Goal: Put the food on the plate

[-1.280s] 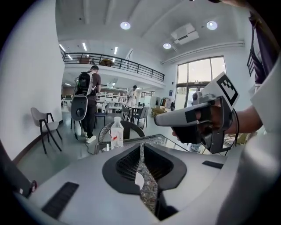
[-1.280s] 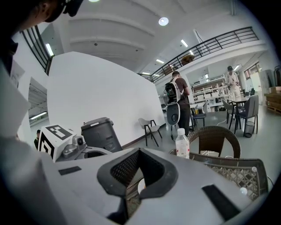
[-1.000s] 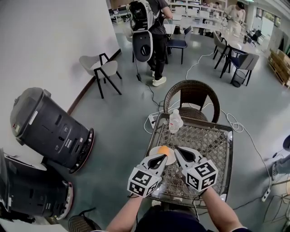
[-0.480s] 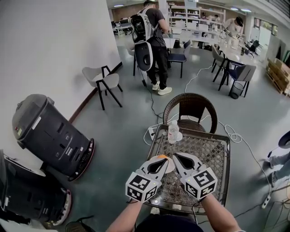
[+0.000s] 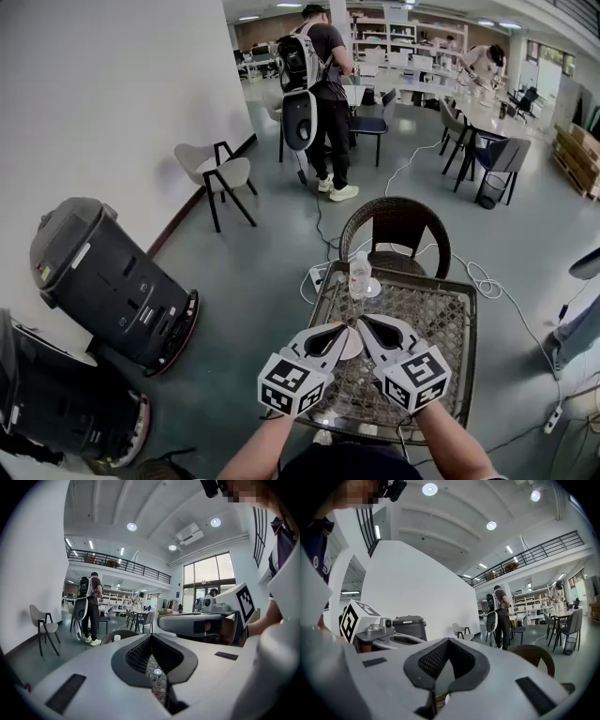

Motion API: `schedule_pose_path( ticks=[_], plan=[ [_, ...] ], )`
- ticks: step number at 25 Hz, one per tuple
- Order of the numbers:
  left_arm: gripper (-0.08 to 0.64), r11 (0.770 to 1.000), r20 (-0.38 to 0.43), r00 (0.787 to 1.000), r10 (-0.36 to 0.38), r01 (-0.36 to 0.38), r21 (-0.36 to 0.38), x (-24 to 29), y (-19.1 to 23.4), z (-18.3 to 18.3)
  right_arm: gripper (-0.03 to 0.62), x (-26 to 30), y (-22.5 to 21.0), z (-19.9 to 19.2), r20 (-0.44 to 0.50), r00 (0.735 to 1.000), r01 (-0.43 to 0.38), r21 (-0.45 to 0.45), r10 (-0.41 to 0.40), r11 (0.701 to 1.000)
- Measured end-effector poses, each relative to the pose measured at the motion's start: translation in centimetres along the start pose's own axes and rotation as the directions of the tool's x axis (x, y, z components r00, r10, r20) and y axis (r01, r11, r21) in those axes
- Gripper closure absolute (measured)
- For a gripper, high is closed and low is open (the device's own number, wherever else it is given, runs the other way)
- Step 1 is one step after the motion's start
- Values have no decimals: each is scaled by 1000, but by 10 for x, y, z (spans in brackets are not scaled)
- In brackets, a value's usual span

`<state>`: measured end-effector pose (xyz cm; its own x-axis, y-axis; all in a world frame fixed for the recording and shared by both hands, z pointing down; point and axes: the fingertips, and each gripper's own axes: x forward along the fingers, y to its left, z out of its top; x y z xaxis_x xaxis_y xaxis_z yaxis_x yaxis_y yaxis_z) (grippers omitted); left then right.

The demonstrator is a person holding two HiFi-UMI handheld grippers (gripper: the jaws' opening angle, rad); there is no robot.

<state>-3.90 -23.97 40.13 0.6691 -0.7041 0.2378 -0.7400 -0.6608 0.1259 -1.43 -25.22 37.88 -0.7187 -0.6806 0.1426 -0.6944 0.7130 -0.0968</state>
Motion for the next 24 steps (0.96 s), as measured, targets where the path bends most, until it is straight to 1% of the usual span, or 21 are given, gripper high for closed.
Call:
schedule_pose_path(
  ticks=[4, 10, 15, 24],
  plan=[
    [551, 1000, 0, 1000, 0, 0, -2, -3, -2, 0, 589, -2, 2, -1, 3, 1000, 0, 8, 0, 1000],
    [551, 1000, 3, 1000, -6, 6, -3, -6, -5, 2, 589, -8, -4, 1, 20, 999, 25, 27, -26, 999],
    [551, 1000, 6, 1000, -16, 17, -16, -4, -10, 5, 589, -14, -8, 3, 26, 999, 34, 33, -35, 999],
    [551, 999, 4, 999, -32, 32, -14, -1, -18, 3, 589, -21, -12, 0, 28, 998, 48, 36, -49, 998]
  ],
)
